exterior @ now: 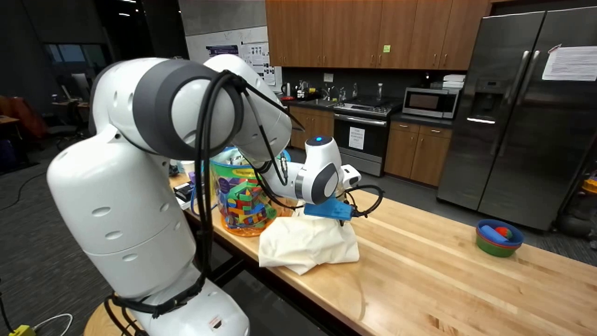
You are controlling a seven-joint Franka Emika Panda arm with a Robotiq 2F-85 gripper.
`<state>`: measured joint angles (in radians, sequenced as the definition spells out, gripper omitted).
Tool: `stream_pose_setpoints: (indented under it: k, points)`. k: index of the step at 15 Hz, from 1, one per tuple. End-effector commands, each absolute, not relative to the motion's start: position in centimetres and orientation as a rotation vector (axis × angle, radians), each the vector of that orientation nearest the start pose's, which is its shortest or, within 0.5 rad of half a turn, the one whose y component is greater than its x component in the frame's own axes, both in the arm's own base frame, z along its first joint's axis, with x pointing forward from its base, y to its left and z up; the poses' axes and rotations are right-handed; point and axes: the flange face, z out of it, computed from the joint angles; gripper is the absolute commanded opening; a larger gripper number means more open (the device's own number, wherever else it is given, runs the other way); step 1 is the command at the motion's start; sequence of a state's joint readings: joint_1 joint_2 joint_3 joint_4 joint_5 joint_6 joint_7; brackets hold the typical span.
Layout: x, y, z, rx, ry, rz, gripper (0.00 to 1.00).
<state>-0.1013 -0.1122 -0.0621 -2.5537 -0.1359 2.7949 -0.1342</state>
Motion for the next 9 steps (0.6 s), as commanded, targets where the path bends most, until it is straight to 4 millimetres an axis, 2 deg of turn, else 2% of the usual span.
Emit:
stream_pose_setpoints:
  k: [1,9]
  points:
    - [45.0,-9.9,34.5,-3.237,-0.044,-0.511,0.01]
    - [43.4,-19.0,33.6,-3.267,0.127,-0.524,0.01]
